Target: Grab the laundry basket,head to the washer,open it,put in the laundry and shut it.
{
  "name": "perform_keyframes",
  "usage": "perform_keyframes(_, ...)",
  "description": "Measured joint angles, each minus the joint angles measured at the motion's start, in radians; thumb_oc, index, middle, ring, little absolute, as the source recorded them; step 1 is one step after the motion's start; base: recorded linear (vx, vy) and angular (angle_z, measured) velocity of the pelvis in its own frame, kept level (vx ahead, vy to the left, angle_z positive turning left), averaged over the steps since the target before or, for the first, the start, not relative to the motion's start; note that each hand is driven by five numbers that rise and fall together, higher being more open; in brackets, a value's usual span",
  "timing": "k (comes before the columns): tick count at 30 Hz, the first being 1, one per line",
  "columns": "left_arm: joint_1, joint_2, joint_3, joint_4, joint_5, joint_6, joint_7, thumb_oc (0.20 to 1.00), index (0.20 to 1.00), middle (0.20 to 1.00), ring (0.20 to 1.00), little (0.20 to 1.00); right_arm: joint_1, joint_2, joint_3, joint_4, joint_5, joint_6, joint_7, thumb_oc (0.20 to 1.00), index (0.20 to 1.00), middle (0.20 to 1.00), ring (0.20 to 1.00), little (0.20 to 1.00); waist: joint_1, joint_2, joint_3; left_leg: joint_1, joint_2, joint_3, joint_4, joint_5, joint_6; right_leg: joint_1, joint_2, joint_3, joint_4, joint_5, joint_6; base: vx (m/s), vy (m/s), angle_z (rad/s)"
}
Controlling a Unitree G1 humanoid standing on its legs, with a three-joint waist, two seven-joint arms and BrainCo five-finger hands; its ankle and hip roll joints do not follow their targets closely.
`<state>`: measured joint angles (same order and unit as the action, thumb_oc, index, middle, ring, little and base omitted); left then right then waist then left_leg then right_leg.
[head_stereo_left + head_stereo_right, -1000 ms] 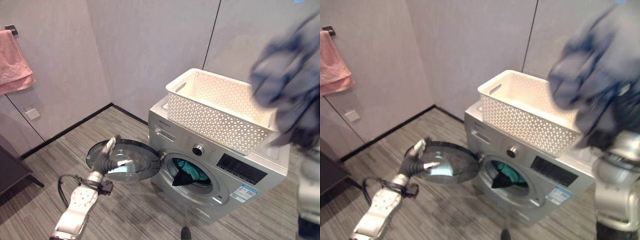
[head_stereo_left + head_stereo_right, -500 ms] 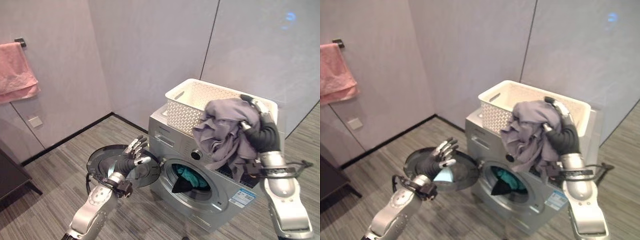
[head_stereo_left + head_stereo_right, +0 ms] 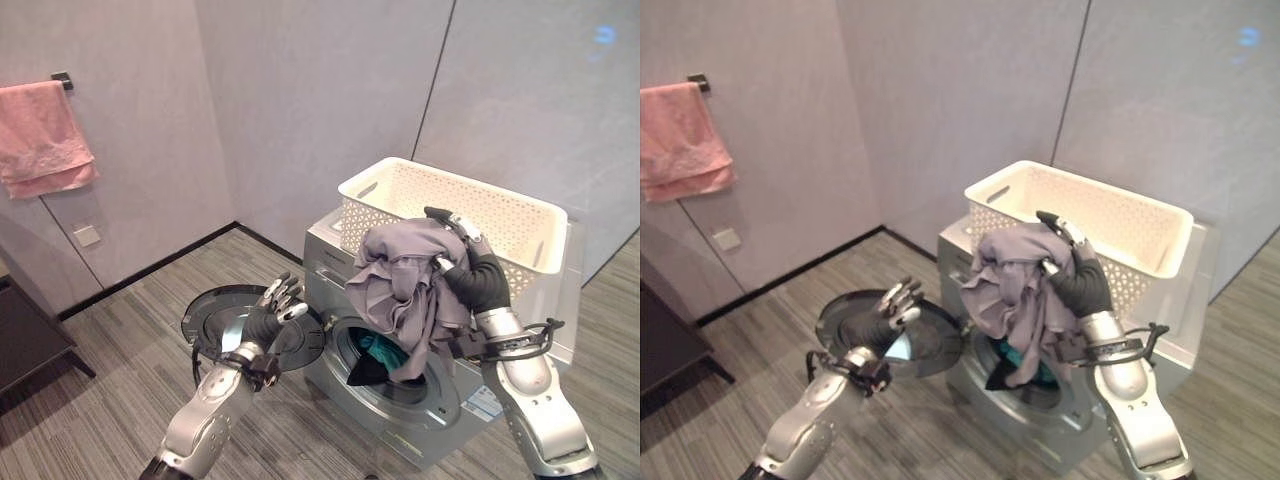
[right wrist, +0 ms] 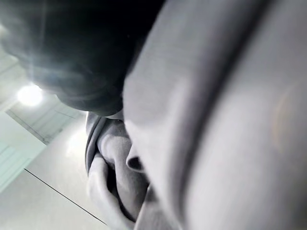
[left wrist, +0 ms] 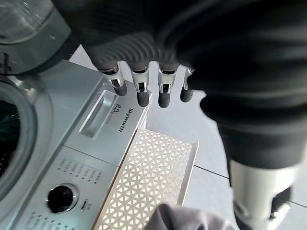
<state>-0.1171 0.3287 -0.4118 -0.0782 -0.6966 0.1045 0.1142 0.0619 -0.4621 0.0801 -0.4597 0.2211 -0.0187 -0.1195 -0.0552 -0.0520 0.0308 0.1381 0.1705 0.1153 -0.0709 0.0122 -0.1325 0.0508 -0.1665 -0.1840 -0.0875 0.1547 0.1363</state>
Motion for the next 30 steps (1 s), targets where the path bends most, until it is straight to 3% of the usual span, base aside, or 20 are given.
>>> perform_keyframes(8,-0.152,-0.042,-0.073,0.022,-0.005,0.0,0.021,1.0,1.0,1.0,1.0,1.0,0.003,0.003,-0.082,0.022,-0.046,0.025,-0.064,0.2,0.2,0.2,0.2,0.2,-0.022,0.029,0.012,-0.022,-0.005,-0.035,-0.002,0.009,-0.005,0.006,-0.007,-0.048,0.0,-0.013,0.007,0.0,0.007,0.17)
perform_keyframes(18,-0.159,-0.068,-0.144,0.022,-0.146,0.009,0.037,1.0,1.0,1.0,1.0,1.0,-0.093,0.021,-0.029,0.099,-0.089,0.067,-0.122,0.2,0.2,0.2,0.2,0.2,-0.042,0.067,0.024,-0.012,-0.011,-0.027,-0.003,0.006,-0.002,0.012,-0.01,-0.046,0.001,-0.021,0.014,0.01,0.002,0.0)
perform_keyframes(24,-0.14,-0.048,-0.161,-0.004,-0.219,0.01,0.036,1.0,1.0,1.0,1.0,1.0,-0.144,0.02,0.034,0.119,-0.076,0.084,-0.12,0.2,0.2,0.2,0.2,0.2,-0.039,0.089,0.036,-0.002,-0.011,-0.023,-0.003,0.001,0.005,0.018,-0.014,-0.04,0.0,-0.025,0.013,0.0,0.006,-0.02)
perform_keyframes(26,-0.092,0.002,-0.18,-0.082,-0.249,0.01,0.031,1.0,1.0,1.0,1.0,1.0,-0.151,0.017,0.06,0.128,-0.059,0.091,-0.117,0.2,0.2,0.2,0.2,0.2,-0.035,0.092,0.049,-0.001,-0.012,-0.021,-0.004,0.001,0.006,0.018,-0.016,-0.038,0.0,-0.025,0.014,0.0,0.0,0.0)
perform_keyframes(30,-0.074,0.023,-0.181,-0.144,-0.29,0.009,0.026,1.0,1.0,1.0,1.0,1.0,-0.146,0.019,0.06,0.129,-0.027,0.094,-0.112,0.2,0.2,0.2,0.2,0.2,-0.011,0.094,0.074,-0.006,-0.018,-0.025,-0.003,0.001,0.007,0.017,-0.021,-0.041,0.0,-0.025,0.015,-0.01,0.007,0.03)
